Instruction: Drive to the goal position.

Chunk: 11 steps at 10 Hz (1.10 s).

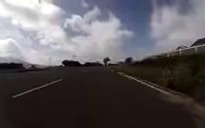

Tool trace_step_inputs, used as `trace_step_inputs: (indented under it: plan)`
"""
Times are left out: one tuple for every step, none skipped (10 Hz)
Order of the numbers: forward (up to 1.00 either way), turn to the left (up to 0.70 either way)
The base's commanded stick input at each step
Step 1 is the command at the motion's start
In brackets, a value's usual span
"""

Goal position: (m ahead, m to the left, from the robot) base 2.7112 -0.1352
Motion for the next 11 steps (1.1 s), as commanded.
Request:
trace_step_inputs:
  plan:
    - [1.00, 0.00]
    - [1.00, 0.00]
    - [1.00, 0.00]
    - [1.00, 0.00]
    - [1.00, 0.00]
    - [1.00, 0.00]
    - [1.00, 0.00]
    - [1.00, 0.00]
    - [1.00, 0.00]
    - [1.00, 0.00]
    - [1.00, 0.00]
